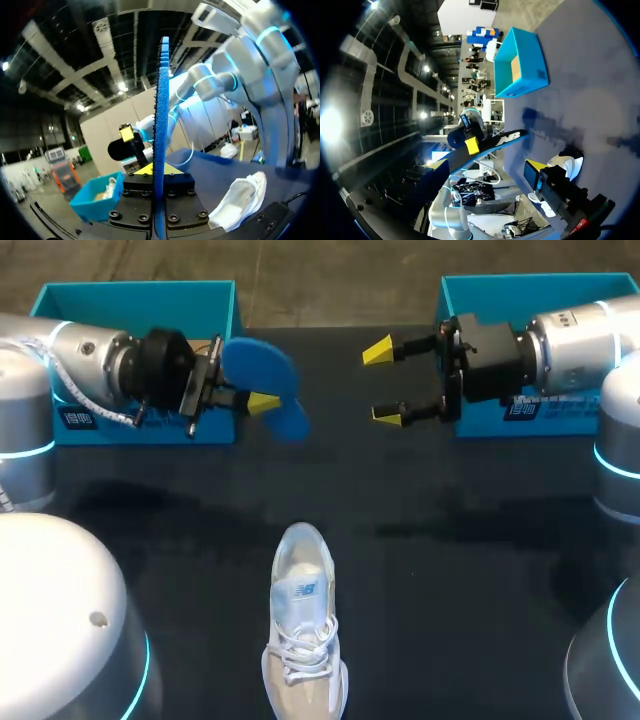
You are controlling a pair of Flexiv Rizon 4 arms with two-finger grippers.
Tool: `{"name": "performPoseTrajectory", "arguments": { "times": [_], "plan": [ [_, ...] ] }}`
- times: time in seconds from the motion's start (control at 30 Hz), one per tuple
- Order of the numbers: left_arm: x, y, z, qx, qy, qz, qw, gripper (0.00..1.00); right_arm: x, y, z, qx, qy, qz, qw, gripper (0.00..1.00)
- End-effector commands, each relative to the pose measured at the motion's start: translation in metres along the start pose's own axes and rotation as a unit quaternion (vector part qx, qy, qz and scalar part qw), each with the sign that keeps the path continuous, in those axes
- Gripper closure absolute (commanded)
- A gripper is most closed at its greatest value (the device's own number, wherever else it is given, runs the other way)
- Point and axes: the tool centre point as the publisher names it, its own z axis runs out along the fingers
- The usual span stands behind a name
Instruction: Take the shoe out of the shoebox, open the shoe tongue, remove and reinsert the insole, then place the shoe into the shoebox
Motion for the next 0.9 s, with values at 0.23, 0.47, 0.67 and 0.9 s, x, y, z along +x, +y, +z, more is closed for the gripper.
{"name": "performPoseTrajectory", "arguments": {
  "times": [0.23, 0.47, 0.67, 0.9],
  "plan": [
    [0.008, 0.008, -0.005, 0.06, 0.014, -0.462, 0.885, 1.0, 0.0, 0.0, 0.001, -0.001, -0.001, 0.0, 1.0, 0.0],
    [0.005, 0.014, 0.001, 0.073, 0.015, -0.559, 0.826, 1.0, 0.0, 0.0, 0.001, -0.001, -0.001, 0.0, 1.0, 0.0],
    [0.005, 0.014, 0.001, 0.073, 0.015, -0.559, 0.826, 1.0, 0.0, 0.0, 0.001, -0.001, -0.001, 0.0, 1.0, 0.0],
    [0.005, 0.014, 0.001, 0.073, 0.015, -0.559, 0.826, 1.0, 0.0, 0.0, 0.001, -0.001, -0.001, 0.0, 1.0, 0.0]
  ]
}}
